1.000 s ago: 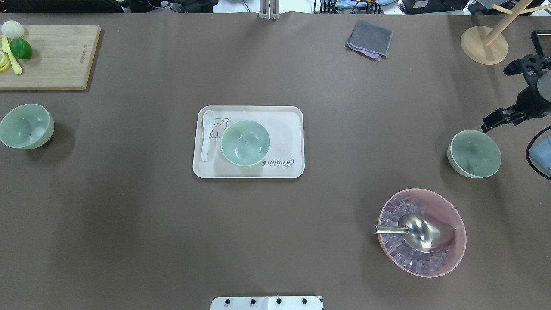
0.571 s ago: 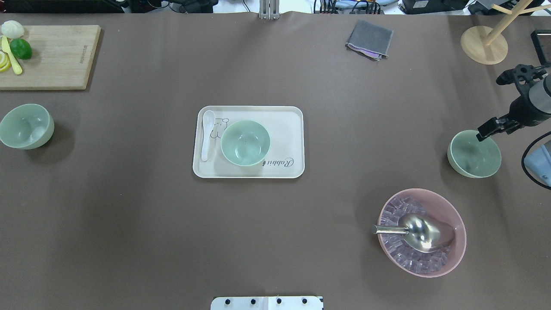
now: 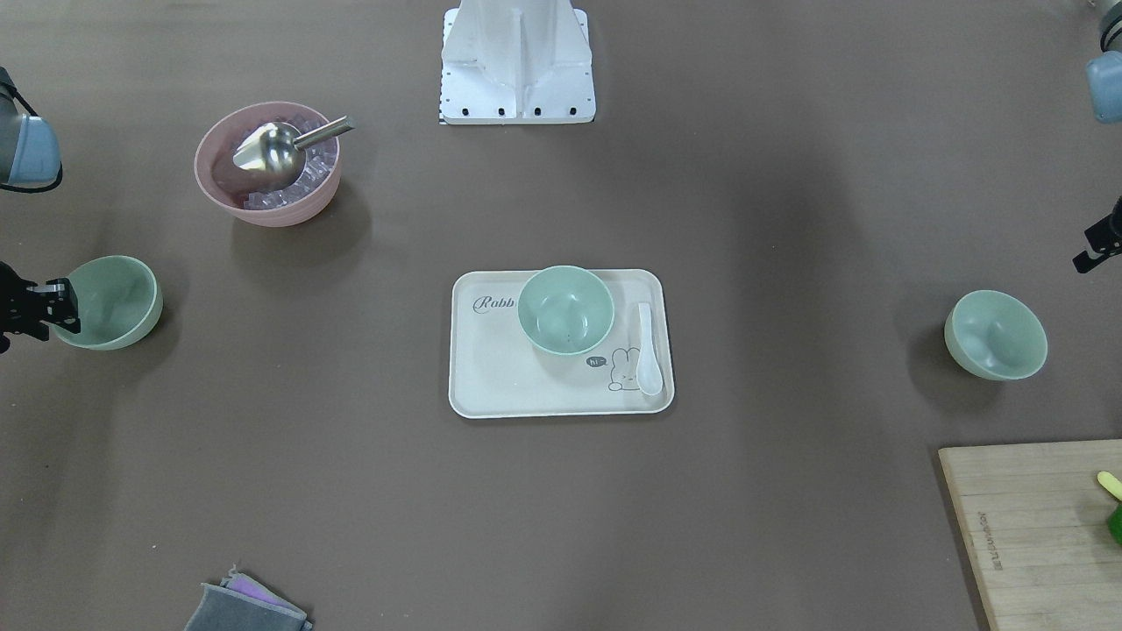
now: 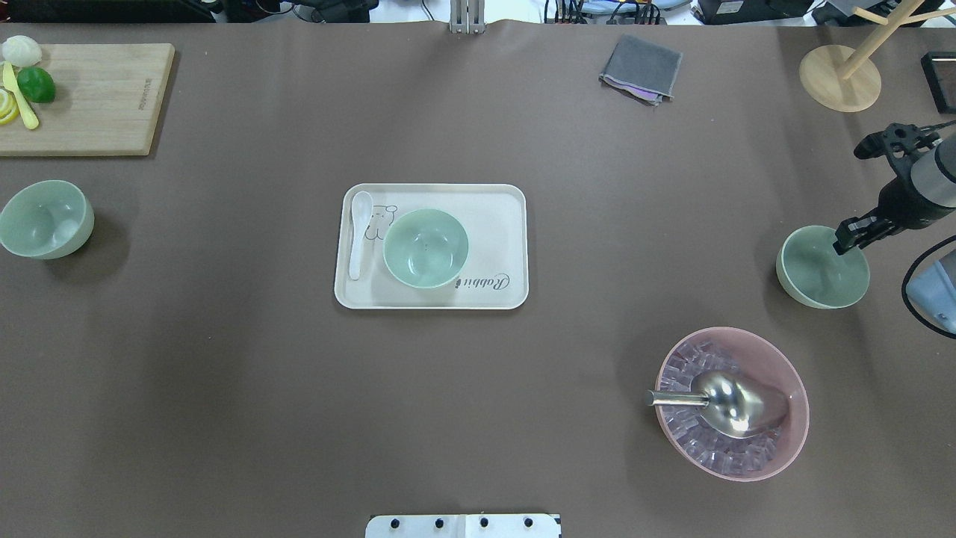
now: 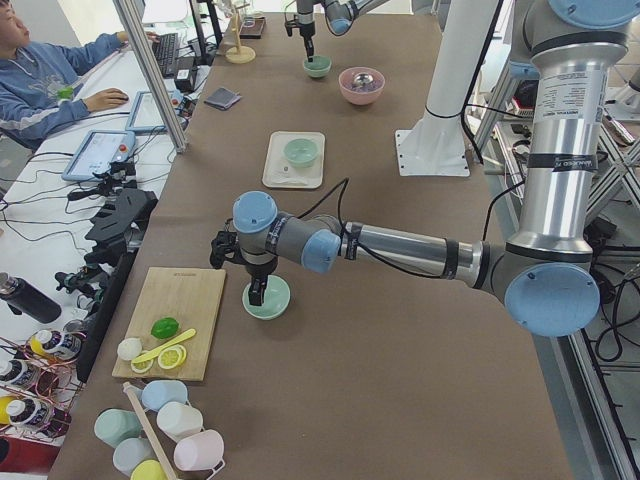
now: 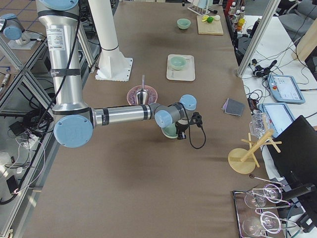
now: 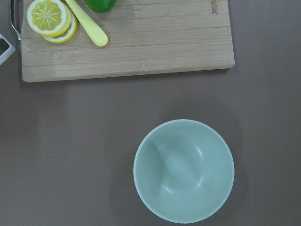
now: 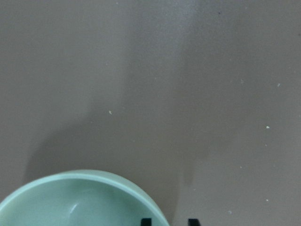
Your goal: Stack green bowls together
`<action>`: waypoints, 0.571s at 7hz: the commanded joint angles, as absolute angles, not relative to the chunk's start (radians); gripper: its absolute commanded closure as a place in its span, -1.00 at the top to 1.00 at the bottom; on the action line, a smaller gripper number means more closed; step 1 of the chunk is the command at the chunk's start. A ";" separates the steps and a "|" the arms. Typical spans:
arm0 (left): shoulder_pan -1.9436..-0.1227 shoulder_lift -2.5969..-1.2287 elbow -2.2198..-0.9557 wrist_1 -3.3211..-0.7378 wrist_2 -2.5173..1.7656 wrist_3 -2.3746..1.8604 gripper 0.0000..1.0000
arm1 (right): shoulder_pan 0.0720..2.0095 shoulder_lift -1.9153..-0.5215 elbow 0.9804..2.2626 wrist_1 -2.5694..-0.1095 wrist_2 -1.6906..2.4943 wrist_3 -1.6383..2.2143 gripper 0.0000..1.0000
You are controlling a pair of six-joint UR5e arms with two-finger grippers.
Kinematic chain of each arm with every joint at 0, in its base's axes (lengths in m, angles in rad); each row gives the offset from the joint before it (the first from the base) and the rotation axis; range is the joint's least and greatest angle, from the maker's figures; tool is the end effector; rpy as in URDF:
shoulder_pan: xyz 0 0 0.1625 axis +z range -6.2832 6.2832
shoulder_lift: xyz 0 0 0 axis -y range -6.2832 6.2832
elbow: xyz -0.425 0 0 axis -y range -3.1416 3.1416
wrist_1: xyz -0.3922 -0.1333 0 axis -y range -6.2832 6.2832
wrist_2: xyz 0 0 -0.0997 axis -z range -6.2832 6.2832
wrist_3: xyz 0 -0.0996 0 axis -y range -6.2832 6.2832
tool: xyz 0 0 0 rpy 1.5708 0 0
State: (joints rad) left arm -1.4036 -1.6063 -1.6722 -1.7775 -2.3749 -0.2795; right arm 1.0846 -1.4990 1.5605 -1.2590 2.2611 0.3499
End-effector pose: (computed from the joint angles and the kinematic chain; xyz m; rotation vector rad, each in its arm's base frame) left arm 0.0260 -0.5238 0.5652 0.1403 0.8475 0.0328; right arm -0.1918 -0.5125 0.5974 0.0506 -0.7706 -0.2583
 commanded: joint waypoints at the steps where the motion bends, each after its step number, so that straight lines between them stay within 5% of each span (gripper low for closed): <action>1: -1.404 -1.609 -1.671 -1.776 -2.376 -0.279 0.97 | 1.085 -1.505 1.565 -1.259 2.284 0.351 -1.00; 4: -1.404 -1.609 -1.675 -1.778 -2.378 -0.281 0.98 | 1.083 -1.415 1.575 -1.272 2.322 0.424 -1.00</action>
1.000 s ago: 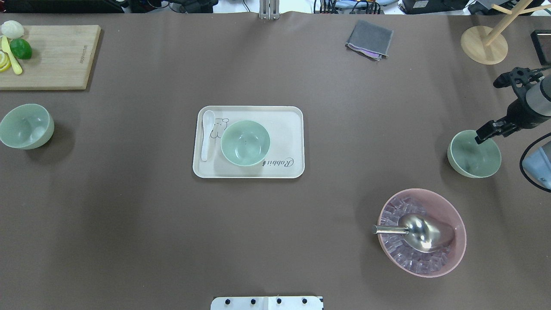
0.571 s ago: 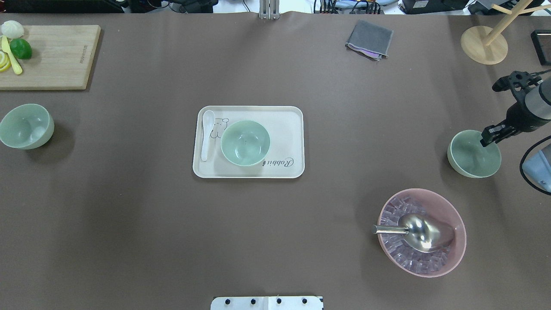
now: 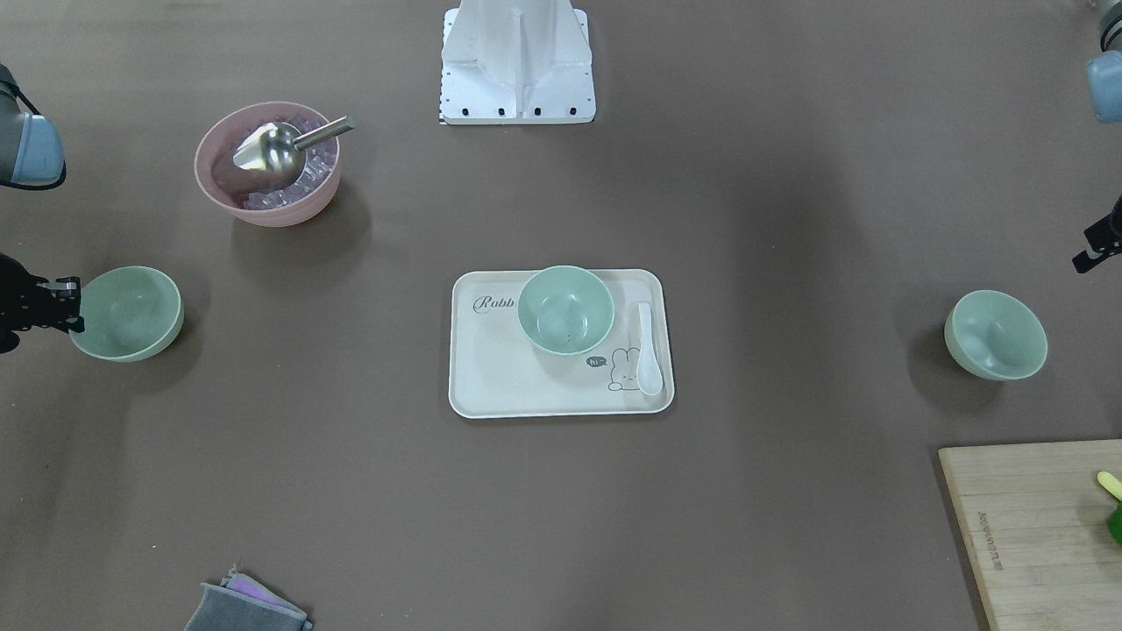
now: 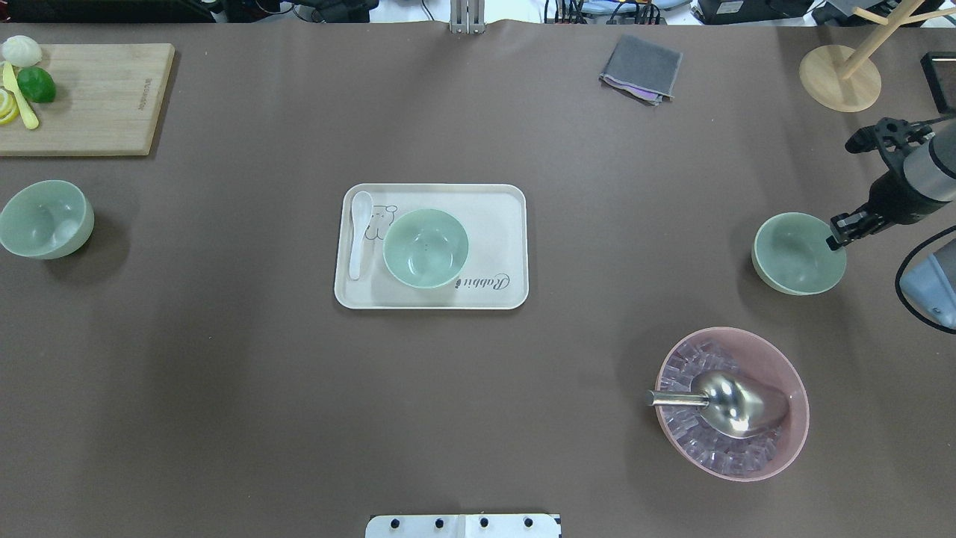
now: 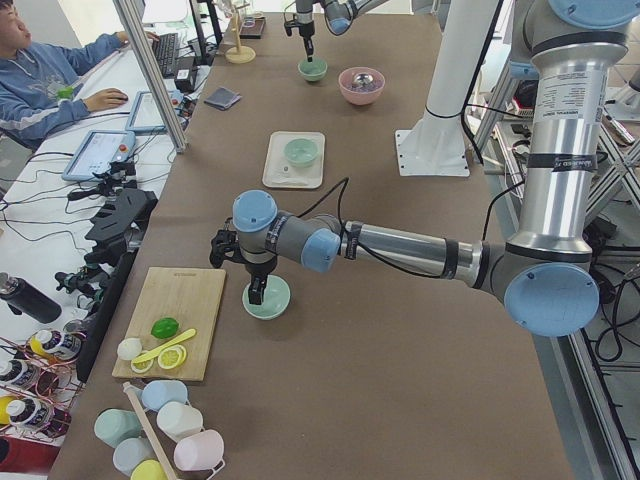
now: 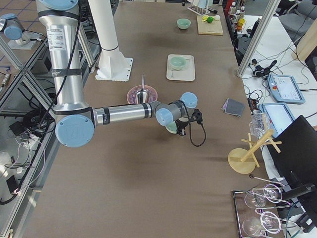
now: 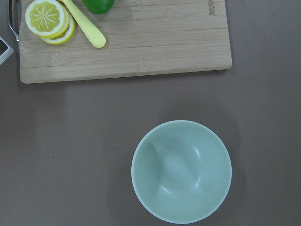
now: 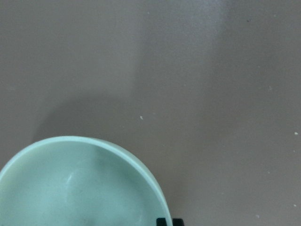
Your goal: Stack green bowls together
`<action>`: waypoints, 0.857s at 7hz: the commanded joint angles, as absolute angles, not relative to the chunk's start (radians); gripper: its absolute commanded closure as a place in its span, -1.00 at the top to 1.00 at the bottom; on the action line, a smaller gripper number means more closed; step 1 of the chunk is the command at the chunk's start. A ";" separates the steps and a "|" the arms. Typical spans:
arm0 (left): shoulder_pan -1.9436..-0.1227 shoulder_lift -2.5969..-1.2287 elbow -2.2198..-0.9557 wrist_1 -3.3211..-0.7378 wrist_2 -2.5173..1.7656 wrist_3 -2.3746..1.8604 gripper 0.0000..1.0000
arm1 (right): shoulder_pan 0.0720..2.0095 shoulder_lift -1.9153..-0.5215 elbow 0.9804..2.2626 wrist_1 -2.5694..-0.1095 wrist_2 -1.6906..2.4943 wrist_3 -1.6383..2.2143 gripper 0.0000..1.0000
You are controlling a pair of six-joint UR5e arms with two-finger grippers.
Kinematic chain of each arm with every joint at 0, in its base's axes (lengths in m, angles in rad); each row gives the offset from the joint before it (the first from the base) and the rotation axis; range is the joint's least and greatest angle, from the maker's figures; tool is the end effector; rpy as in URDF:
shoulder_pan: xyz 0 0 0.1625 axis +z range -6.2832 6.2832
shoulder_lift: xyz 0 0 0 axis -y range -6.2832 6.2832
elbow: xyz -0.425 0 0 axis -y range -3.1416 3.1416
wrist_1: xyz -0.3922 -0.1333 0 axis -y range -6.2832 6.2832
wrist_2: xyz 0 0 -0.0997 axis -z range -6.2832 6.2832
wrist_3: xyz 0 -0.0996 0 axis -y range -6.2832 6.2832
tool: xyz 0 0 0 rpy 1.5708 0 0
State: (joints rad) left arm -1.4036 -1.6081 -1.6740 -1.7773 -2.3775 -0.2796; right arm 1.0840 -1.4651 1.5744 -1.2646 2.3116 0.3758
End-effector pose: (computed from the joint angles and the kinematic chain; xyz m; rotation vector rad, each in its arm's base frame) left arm 0.0262 -0.5243 0.5632 0.1428 0.8505 0.0346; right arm -0.2015 -0.5220 0.5693 0.0549 -0.8303 -0.2584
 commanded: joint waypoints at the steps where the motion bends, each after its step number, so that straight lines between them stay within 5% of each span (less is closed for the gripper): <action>1: -1.404 -1.617 -1.669 -1.781 -2.376 -0.279 0.97 | 1.068 -1.338 1.578 -1.270 2.339 0.581 -1.00; 6: -1.353 -1.675 -1.559 -1.790 -2.306 -0.302 0.96 | 0.872 -1.027 1.575 -1.262 2.291 1.138 -1.00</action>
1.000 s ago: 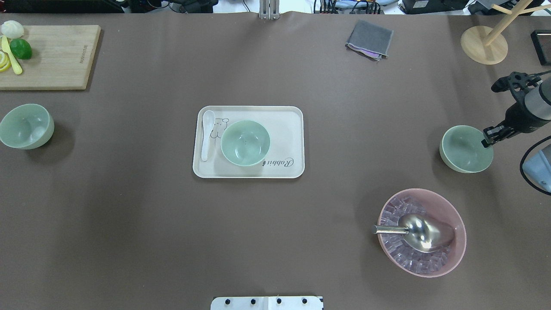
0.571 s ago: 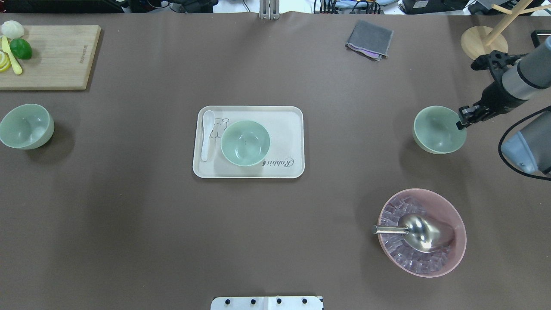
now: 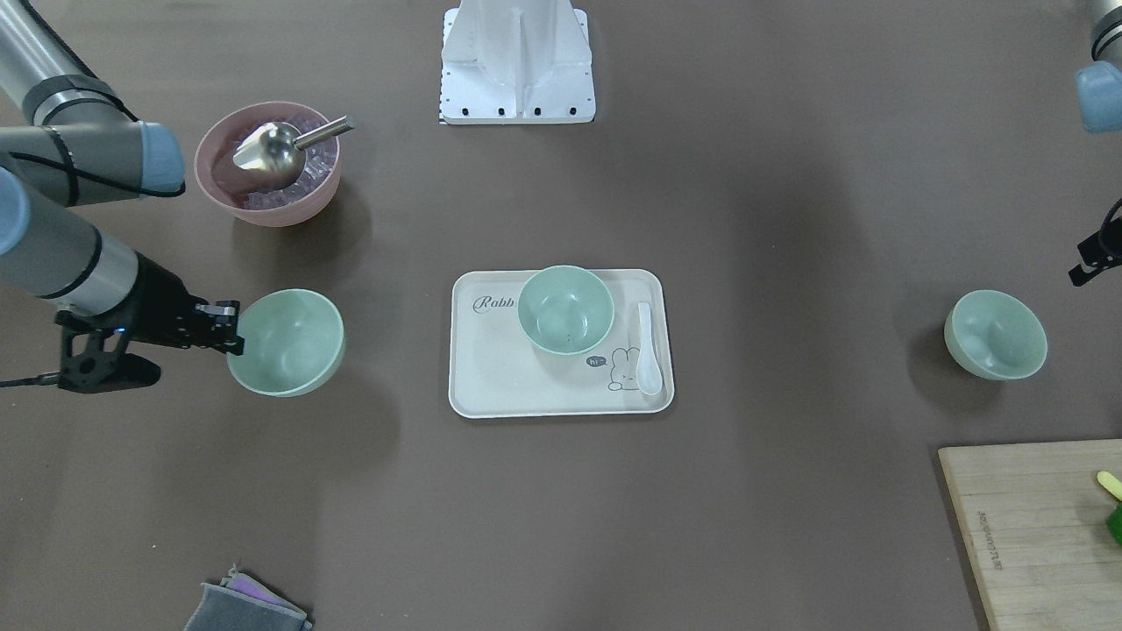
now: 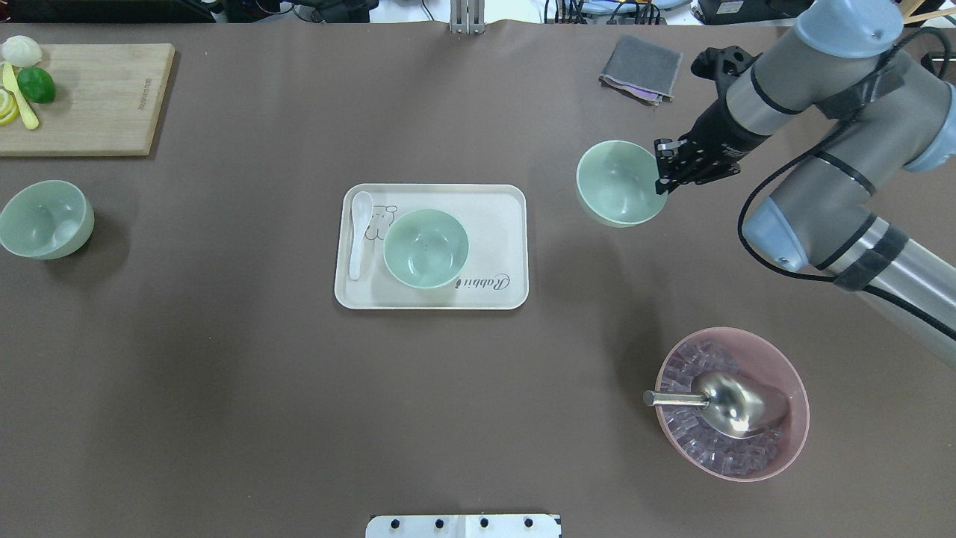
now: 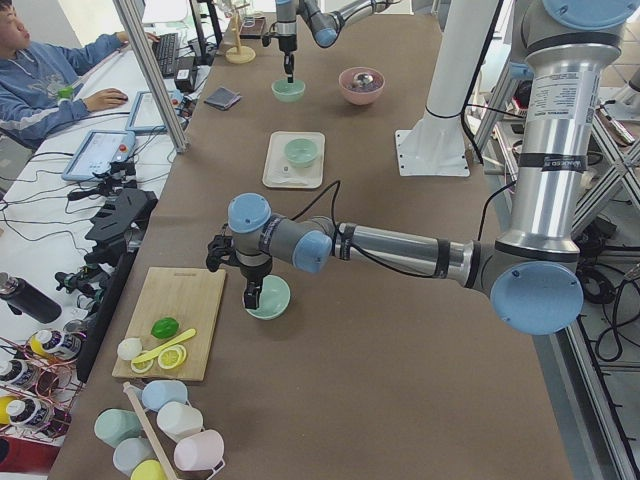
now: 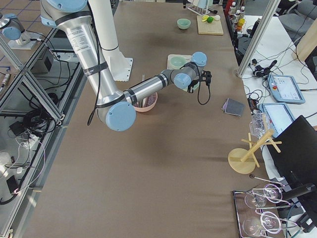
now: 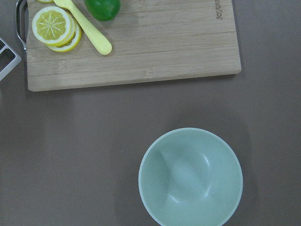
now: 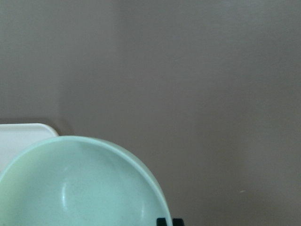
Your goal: Stack green bowls together
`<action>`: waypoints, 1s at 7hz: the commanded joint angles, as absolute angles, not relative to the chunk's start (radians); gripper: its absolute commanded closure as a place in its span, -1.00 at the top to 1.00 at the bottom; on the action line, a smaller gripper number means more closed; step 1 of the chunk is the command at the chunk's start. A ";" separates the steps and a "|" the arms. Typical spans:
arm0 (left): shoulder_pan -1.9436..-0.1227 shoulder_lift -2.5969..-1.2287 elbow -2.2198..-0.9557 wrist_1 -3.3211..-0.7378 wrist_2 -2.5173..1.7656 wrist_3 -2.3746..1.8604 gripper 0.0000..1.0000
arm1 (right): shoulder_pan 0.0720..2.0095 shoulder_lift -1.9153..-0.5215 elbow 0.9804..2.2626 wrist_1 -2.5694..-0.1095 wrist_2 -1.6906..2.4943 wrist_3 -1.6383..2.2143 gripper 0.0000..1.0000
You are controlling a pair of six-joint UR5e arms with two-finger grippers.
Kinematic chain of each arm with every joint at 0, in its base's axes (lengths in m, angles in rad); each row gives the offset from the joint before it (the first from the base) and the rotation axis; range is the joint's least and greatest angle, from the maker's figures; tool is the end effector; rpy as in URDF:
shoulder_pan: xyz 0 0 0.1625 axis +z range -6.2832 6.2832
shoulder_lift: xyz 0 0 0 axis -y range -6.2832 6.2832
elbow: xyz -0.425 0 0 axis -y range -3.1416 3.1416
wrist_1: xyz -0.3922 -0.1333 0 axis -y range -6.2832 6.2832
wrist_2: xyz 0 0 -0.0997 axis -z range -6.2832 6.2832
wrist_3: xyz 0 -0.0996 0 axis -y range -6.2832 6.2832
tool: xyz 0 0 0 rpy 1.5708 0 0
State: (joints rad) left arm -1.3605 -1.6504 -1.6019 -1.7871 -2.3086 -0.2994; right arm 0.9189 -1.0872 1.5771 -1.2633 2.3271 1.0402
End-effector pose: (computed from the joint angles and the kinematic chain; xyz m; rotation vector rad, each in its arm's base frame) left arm 0.0482 -0.5436 0.5806 0.1175 0.7857 0.0362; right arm -0.3519 -0.5682 0.3335 -0.0325 -1.0374 0.0515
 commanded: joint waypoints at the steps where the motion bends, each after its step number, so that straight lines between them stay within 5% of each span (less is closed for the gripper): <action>1: -1.347 -1.695 -1.522 -1.805 -2.306 -0.304 0.95 | 0.838 -0.993 1.575 -1.266 2.249 1.196 -1.00; 7: -1.333 -1.750 -1.401 -1.870 -2.307 -0.310 0.95 | 0.649 -0.818 1.537 -1.272 2.042 1.430 -1.00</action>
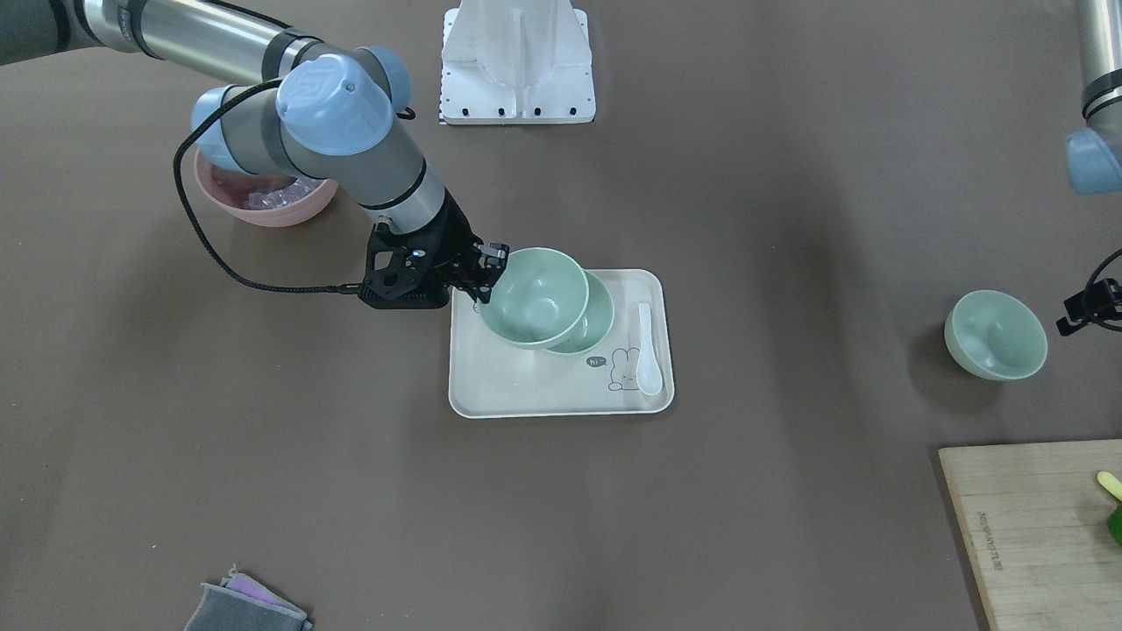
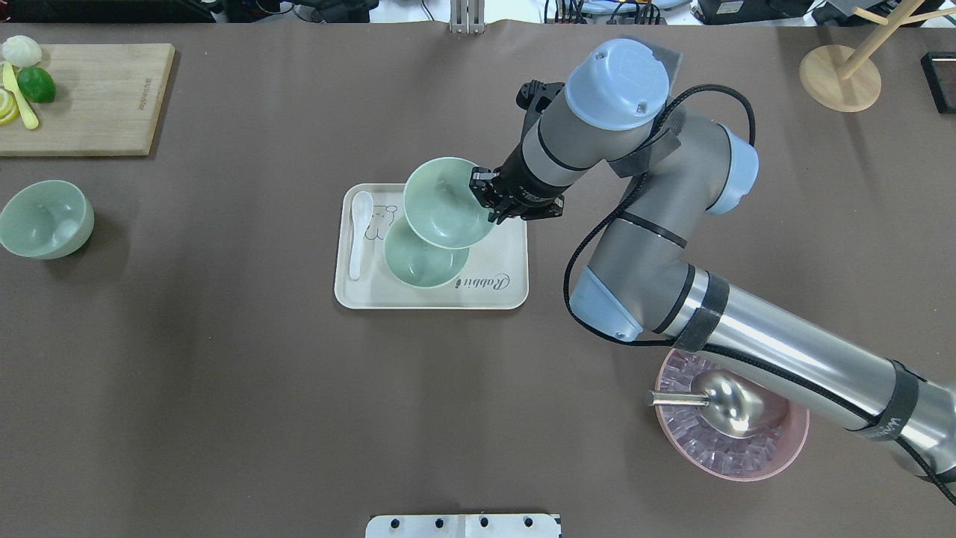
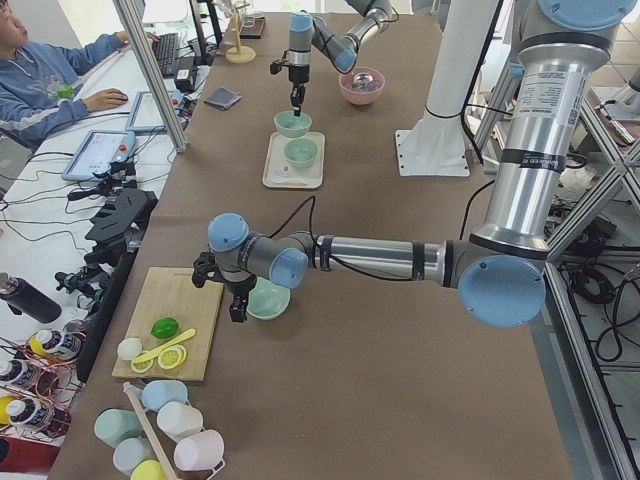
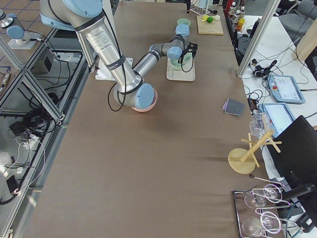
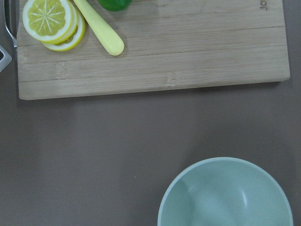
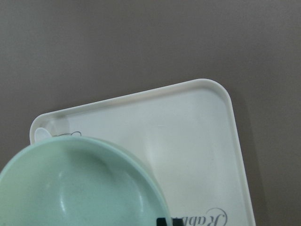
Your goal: Stack green bowls together
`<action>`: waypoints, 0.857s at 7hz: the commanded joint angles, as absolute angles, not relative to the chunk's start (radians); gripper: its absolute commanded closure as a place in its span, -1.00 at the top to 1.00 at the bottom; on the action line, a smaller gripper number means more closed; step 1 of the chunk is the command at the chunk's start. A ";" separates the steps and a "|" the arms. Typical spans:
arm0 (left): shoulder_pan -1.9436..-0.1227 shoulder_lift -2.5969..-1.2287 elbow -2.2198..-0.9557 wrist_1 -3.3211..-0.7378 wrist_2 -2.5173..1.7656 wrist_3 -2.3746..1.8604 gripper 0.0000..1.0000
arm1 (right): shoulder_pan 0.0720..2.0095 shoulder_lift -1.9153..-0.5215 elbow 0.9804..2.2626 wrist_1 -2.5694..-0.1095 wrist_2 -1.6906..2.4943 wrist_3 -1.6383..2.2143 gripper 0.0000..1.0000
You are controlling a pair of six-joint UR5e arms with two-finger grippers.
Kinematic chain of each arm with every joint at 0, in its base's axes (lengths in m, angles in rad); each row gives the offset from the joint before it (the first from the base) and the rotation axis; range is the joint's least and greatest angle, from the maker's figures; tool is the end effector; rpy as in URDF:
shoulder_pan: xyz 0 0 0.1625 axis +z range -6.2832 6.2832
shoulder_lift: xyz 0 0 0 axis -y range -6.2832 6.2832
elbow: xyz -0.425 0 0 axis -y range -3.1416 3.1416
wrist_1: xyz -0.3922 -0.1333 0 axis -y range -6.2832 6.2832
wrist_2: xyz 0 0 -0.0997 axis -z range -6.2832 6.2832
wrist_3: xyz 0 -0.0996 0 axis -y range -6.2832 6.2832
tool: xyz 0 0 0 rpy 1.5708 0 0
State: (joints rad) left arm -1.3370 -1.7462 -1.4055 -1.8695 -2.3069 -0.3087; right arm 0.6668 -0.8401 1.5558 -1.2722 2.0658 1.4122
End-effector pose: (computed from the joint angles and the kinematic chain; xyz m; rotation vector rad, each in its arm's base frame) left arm 0.0706 -0.5833 0.6170 0.0883 0.7820 0.0426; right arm -0.5021 -0.5046 0.1833 -0.0154 -1.0895 0.2062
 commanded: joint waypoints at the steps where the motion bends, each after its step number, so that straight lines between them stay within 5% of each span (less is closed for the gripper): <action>1: -1.333 -1.752 -1.401 -1.868 -2.307 -0.314 0.95 | 0.641 -0.784 1.496 -1.267 2.039 1.437 -1.00; 6: -1.324 -1.770 -1.374 -1.870 -2.307 -0.322 0.95 | 0.609 -0.781 1.479 -1.261 2.037 1.445 -1.00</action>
State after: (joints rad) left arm -1.3245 -1.7691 -1.3786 -1.8699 -2.3071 -0.3220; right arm 0.6171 -0.7813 1.4803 -1.2613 2.0372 1.4410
